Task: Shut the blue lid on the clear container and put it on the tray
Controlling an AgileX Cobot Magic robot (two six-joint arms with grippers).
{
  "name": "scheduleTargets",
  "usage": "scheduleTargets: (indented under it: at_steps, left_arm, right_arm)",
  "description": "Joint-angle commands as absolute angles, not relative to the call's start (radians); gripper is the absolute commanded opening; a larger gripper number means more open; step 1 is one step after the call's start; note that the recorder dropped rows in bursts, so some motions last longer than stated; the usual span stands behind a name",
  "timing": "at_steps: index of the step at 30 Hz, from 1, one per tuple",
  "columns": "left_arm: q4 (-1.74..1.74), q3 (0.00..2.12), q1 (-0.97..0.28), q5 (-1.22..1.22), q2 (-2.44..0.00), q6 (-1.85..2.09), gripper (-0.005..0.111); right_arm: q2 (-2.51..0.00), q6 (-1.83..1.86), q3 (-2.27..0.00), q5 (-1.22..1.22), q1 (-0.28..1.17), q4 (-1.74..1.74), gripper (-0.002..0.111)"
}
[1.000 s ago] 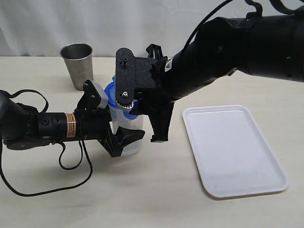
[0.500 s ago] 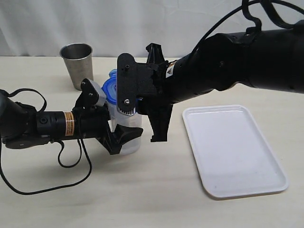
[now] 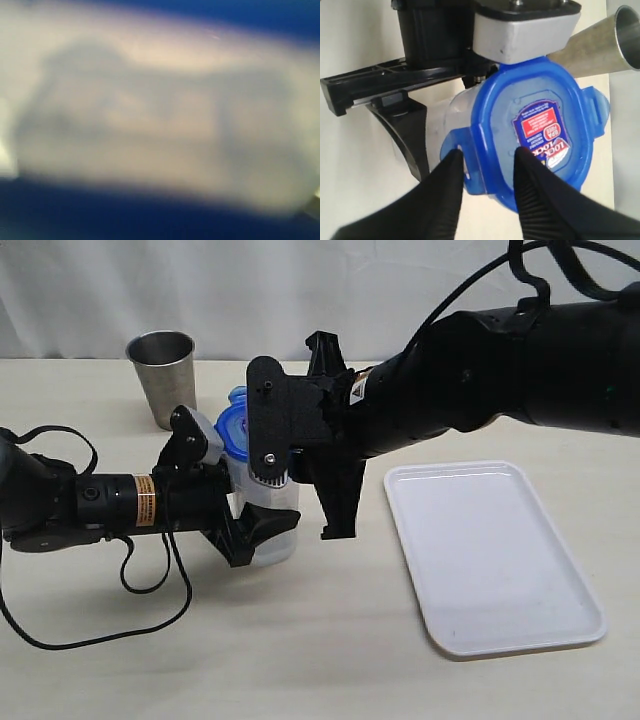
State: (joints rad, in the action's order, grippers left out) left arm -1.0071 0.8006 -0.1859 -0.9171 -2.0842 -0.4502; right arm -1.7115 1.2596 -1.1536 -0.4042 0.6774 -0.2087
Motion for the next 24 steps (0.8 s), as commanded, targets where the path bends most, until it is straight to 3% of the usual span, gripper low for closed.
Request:
scheduleTargets:
  at_steps: [1,20,24]
  left_arm:
    - [-1.141,0.792,-0.205,-0.974,-2.085,-0.447,0.000]
    - [-1.149,0.792,-0.205,-0.978,-2.085,-0.450,0.000]
    - [-1.149,0.792,-0.205,-0.978,-2.085,-0.450,0.000]
  right_arm:
    - [-1.767,1.263,-1.122,-0.465,0.667,-0.171,0.045]
    - [-1.723,1.119,-1.128,-0.504,0.712,-0.174,0.045]
    - [-1.663,1.086,-1.175,-0.528,0.712,-0.376,0.045]
